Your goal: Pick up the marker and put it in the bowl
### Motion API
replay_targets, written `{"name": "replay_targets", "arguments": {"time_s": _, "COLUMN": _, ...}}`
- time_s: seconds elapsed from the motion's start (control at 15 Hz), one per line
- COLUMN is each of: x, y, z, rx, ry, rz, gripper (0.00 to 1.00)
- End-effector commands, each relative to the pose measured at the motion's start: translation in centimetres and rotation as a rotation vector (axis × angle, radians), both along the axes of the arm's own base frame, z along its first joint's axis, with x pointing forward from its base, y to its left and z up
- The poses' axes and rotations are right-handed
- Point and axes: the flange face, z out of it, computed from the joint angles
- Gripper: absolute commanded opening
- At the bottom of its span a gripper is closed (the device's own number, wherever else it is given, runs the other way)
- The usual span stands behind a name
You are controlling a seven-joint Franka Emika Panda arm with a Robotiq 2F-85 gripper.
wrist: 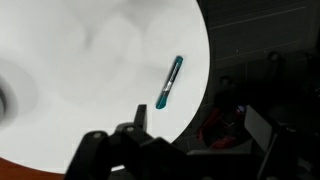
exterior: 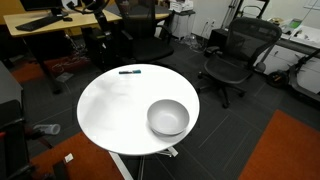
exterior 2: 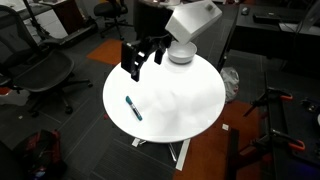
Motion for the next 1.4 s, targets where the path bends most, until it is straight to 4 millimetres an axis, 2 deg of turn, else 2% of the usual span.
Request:
{"name": "replay_targets", "arguments": {"time_s": 0.0, "x": 3.2, "y": 1.1, "z": -2.1, "rx": 0.031, "ry": 0.001, "rz": -0.029, "gripper": 1.00}}
{"name": "replay_targets", "arguments": {"time_s": 0.8, "x": 8.8, "y": 1.1, "z": -11.3, "rx": 0.003, "ry": 0.102, "rz": -0.144, "gripper": 1.00}}
{"name": "replay_targets", "arguments": {"time_s": 1.33, "x": 10.9, "y": 0.8, "z": -15.4, "rx": 0.020, "ry": 0.188, "rz": -0.185, "gripper": 1.00}}
